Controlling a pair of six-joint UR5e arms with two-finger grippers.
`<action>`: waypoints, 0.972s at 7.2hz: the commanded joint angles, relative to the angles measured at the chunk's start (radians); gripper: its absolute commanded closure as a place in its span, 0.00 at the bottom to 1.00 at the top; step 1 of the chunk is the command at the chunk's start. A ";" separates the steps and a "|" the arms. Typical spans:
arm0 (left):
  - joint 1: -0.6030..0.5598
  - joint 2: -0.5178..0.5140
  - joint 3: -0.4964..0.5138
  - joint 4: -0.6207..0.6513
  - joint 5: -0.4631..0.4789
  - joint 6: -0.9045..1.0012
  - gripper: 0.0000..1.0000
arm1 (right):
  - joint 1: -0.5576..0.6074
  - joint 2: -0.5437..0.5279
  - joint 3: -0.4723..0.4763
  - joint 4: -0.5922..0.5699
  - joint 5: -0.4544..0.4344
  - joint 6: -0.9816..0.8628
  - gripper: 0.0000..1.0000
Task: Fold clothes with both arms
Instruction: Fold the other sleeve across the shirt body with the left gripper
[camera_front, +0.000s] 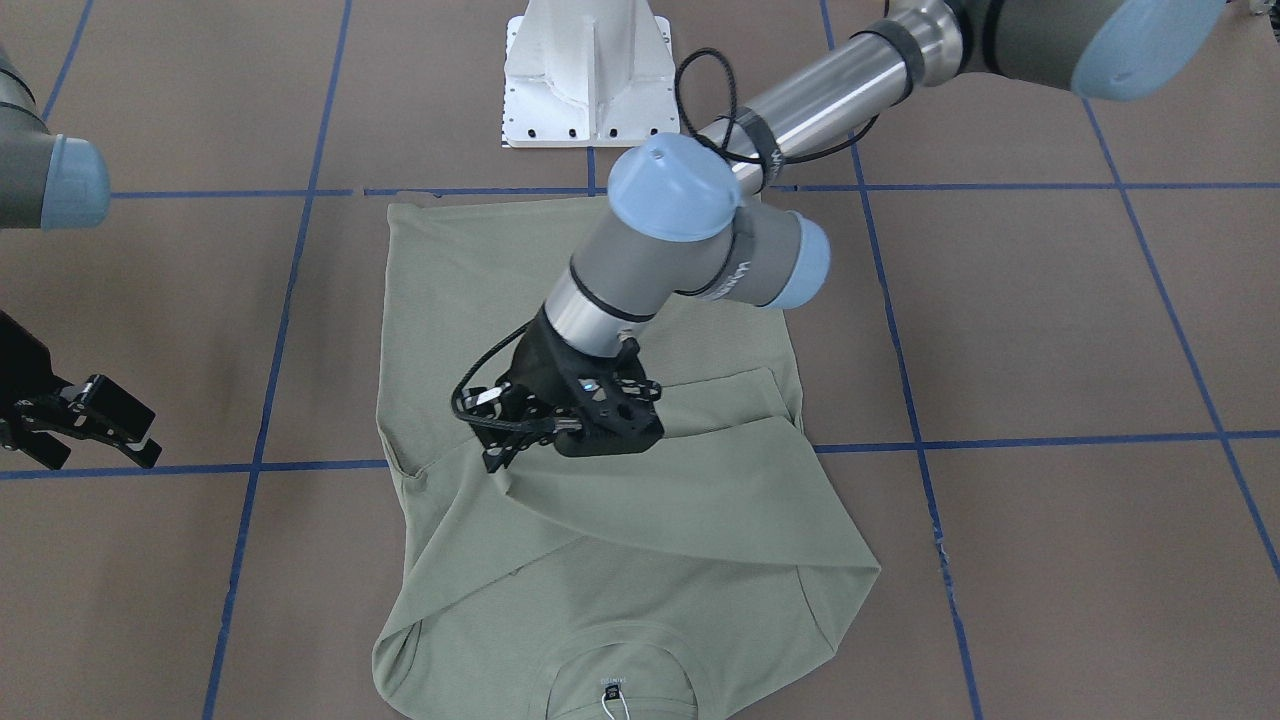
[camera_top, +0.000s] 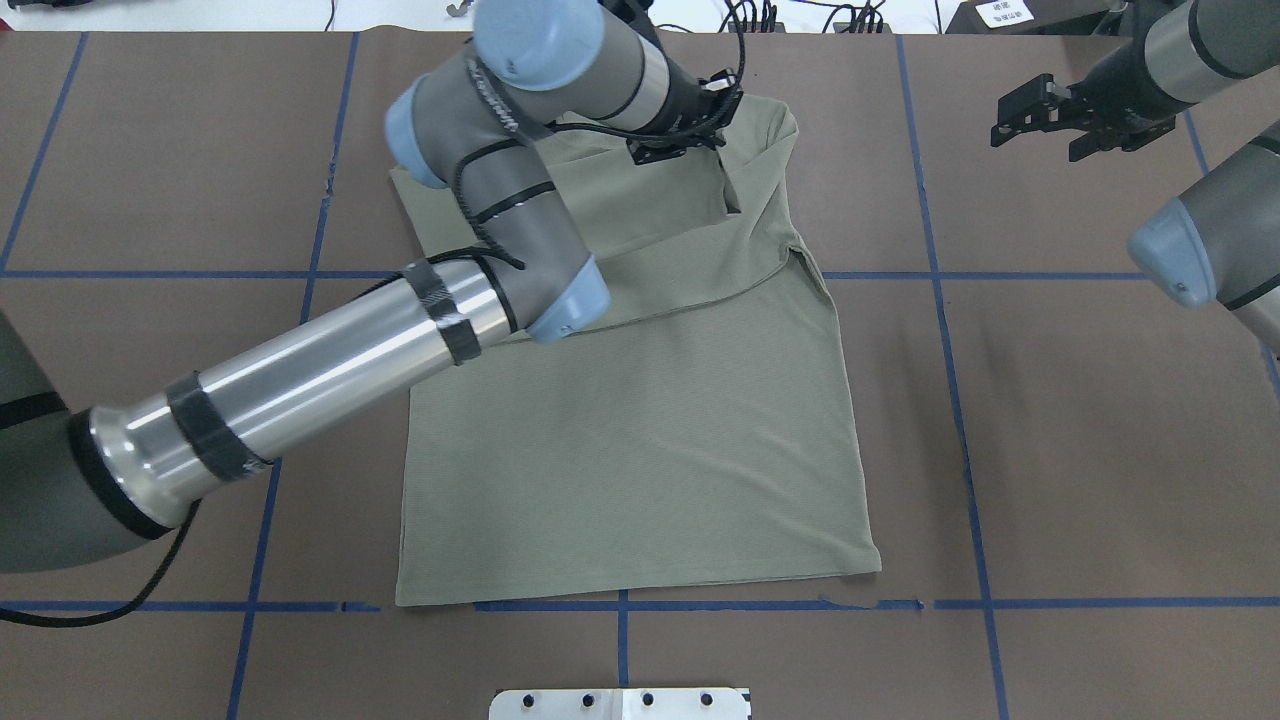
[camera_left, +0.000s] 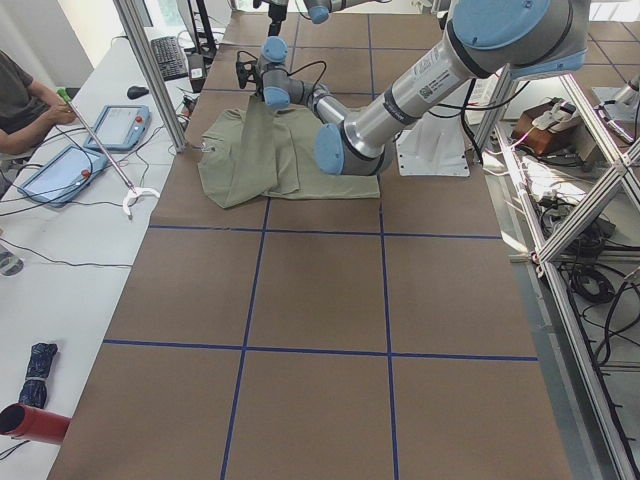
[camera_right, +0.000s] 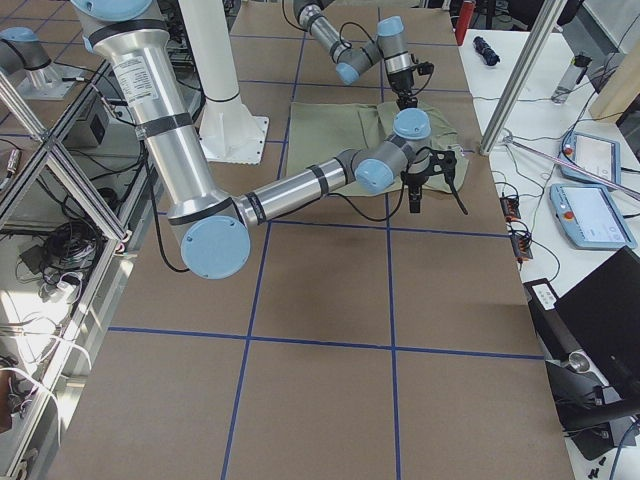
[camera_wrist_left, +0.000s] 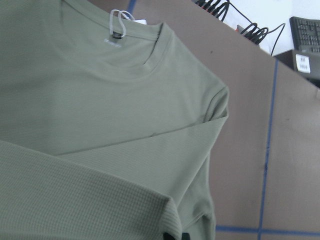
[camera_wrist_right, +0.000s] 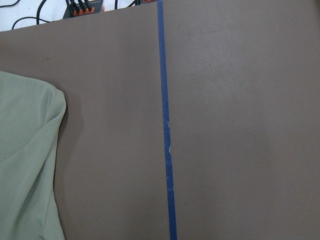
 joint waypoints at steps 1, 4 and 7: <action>0.028 -0.115 0.155 -0.060 0.114 -0.074 0.26 | 0.003 -0.028 0.026 0.002 -0.003 0.008 0.00; 0.038 0.015 -0.147 0.026 0.048 -0.123 0.10 | -0.037 -0.040 0.075 0.002 -0.019 0.035 0.00; 0.034 0.397 -0.676 0.211 -0.051 -0.067 0.10 | -0.361 -0.110 0.271 -0.001 -0.290 0.489 0.00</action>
